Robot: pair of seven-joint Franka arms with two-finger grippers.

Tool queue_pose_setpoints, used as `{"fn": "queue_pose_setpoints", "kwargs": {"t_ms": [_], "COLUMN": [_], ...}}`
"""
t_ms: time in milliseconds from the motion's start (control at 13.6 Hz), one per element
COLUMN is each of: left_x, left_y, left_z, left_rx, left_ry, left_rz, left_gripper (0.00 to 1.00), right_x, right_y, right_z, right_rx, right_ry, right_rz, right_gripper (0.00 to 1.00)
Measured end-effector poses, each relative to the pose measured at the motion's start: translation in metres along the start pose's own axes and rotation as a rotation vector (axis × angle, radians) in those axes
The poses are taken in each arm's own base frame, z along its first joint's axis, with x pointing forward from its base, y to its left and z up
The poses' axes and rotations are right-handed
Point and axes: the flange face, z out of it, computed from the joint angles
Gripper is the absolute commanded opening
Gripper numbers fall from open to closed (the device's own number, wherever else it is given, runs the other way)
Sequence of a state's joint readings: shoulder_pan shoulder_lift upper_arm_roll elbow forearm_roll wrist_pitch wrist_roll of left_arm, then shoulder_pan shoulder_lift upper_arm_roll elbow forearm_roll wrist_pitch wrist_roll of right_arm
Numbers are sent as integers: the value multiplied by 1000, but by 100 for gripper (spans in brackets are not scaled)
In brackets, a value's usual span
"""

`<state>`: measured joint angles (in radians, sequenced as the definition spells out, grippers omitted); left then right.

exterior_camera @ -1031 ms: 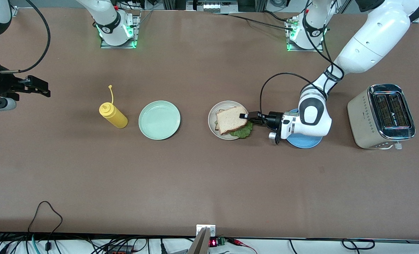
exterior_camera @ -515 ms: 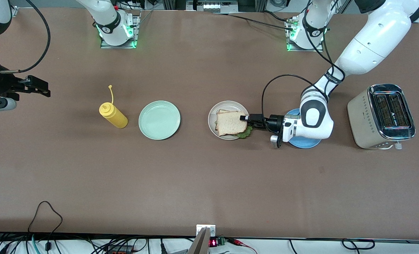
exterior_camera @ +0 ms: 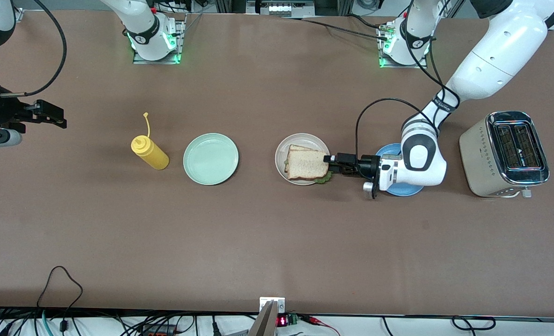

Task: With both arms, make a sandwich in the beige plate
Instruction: 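Draw the left gripper back from the sandwich over the blue plate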

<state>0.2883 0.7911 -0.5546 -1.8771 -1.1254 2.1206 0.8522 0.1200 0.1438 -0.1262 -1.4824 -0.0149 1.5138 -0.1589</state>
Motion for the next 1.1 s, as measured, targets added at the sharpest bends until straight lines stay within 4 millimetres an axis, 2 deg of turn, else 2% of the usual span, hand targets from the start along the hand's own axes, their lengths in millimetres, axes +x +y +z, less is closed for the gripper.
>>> {"fn": "queue_pose_setpoints", "kwargs": {"t_ms": [221,515,957,1104], "left_x": [5,8,-8,-17], "left_y": [12,45,110,129], "left_z": [-10,-30,-70,-83], "left_rx": [12,82,459,653], "left_ry": [12,1,-121,-175], "left_rz": [25,72,-2,-49], "left_gripper": [100,100,100,100], "right_x": [0,0,-1,-1], "right_y": [0,0,0,0], "right_z": [0,0,1,1], "right_rx": [0,1,2,2], "right_ry": [0,-3,-12,-14], "right_rz": [0,0,0,0], "right_gripper": [100,100,100,100]}}
